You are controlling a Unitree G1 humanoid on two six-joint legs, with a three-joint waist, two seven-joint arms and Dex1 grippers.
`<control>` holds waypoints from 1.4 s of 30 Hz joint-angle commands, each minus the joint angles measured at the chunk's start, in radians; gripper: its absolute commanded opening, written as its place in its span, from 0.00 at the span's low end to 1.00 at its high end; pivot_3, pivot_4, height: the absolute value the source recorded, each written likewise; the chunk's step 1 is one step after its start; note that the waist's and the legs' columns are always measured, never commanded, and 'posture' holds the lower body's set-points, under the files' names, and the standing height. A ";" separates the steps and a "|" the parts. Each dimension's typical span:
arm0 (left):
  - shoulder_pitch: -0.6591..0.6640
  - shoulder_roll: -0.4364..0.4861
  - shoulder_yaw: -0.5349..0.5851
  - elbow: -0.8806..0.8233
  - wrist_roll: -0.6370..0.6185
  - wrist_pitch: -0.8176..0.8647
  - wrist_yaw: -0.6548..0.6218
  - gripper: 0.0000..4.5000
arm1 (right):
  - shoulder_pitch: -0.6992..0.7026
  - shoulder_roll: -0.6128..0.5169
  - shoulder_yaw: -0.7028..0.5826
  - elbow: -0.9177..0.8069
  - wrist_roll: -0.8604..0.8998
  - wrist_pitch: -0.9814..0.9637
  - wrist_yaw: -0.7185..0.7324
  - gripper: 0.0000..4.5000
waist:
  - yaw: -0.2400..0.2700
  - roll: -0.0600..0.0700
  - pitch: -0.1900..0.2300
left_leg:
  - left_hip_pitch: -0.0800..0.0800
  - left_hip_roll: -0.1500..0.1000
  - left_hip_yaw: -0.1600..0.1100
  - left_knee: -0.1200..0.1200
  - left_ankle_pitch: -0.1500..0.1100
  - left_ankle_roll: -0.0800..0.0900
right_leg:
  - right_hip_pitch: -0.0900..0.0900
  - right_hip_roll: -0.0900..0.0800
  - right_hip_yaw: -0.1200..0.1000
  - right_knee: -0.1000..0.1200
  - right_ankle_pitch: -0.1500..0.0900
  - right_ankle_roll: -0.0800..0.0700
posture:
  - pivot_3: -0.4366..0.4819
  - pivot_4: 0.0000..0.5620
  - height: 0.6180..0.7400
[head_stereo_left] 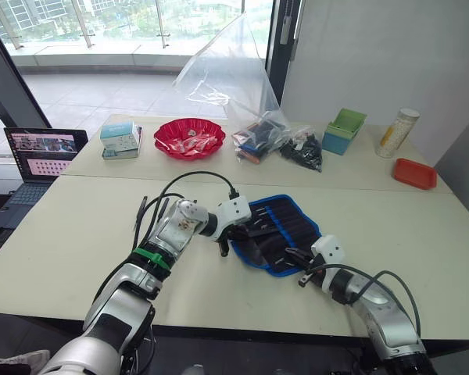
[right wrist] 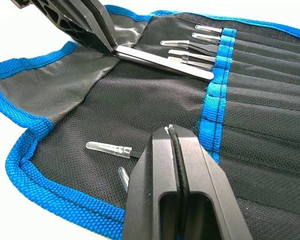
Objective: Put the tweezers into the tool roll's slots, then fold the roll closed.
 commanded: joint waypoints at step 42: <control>-0.055 -0.044 0.000 0.029 0.014 0.018 0.023 0.00 | -0.001 0.004 0.051 0.106 -0.039 0.031 0.018 0.00 | -0.007 0.000 0.000 | 0.001 0.000 0.000 0.002 0.000 0.000 | 0.000 0.001 0.000 0.004 0.000 0.000 | 0.48 0.27 1.00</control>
